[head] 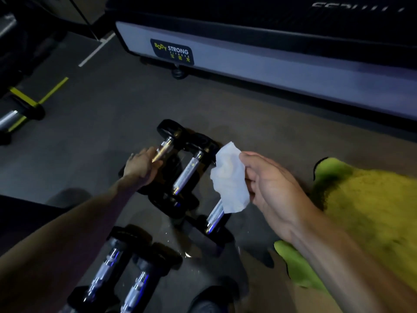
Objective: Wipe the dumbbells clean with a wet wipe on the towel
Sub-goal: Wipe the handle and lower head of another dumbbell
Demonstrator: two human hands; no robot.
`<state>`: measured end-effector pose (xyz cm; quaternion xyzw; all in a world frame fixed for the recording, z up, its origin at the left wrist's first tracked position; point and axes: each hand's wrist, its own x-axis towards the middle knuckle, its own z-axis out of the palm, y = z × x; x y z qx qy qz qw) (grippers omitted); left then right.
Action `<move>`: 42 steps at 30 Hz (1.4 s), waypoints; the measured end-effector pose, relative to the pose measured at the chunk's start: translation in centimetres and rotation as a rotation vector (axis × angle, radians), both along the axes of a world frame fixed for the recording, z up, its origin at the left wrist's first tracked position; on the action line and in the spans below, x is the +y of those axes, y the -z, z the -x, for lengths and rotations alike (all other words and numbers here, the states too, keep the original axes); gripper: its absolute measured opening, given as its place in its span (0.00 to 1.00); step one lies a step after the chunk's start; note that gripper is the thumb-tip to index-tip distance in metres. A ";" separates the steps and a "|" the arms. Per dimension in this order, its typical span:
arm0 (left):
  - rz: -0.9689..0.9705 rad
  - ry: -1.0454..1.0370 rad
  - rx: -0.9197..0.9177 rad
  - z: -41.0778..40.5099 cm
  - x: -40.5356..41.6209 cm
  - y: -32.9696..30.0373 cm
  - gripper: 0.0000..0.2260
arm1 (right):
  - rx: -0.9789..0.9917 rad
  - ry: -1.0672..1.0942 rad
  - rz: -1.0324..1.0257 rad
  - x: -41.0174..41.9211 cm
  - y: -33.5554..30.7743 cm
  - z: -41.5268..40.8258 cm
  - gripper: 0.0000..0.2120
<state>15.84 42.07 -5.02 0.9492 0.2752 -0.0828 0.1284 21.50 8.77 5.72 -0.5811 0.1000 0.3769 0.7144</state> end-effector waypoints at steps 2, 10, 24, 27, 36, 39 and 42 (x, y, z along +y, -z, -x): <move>0.038 0.077 -0.133 2.2 -0.9 -1.0 0.21 | 0.002 -0.017 -0.003 -0.3 -0.1 0.8 0.13; 0.153 0.084 -0.269 17.9 -8.9 -6.4 0.11 | -0.106 0.002 -0.134 -2.0 -2.4 7.8 0.10; 0.287 -0.141 0.065 27.2 -8.9 1.9 0.13 | -0.238 -0.360 0.115 -12.5 -1.7 20.1 0.05; 0.291 -0.203 0.119 26.1 -9.2 3.4 0.13 | -0.243 -0.218 0.122 -13.1 -0.7 20.8 0.06; 0.682 -0.436 -0.038 26.2 -10.9 5.4 0.08 | -0.168 0.064 0.082 -13.5 0.5 17.6 0.07; 0.636 -0.327 -0.073 27.3 -11.6 4.4 0.15 | -0.205 0.129 0.136 -14.4 0.4 16.9 0.07; 0.653 -0.258 -0.180 27.2 -13.4 1.4 0.17 | -0.298 0.125 0.180 -15.2 -0.6 17.2 0.16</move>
